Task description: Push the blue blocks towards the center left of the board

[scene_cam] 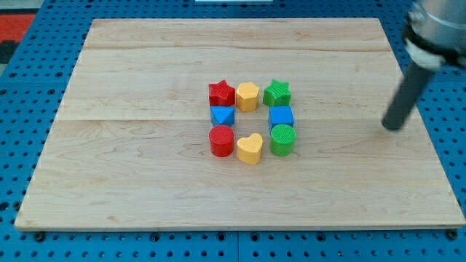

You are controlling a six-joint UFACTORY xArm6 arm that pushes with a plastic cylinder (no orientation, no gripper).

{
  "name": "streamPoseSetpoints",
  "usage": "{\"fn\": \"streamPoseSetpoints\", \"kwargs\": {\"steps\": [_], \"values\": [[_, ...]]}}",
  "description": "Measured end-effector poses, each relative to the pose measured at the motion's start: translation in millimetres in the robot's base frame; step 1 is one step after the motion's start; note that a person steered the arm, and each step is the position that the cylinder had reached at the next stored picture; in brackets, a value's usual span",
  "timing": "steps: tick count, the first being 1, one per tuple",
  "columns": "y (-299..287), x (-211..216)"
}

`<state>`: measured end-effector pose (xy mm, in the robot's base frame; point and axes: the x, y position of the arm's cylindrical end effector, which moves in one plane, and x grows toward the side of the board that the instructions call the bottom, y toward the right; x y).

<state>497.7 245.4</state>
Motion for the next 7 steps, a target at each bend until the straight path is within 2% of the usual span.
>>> {"fn": "streamPoseSetpoints", "kwargs": {"steps": [1,2,3,4,5,6,7], "values": [[-20,57],[-81,57],[-107,40],[-100,-18],[-157,-43],[-237,-31],[-264,-46]]}}
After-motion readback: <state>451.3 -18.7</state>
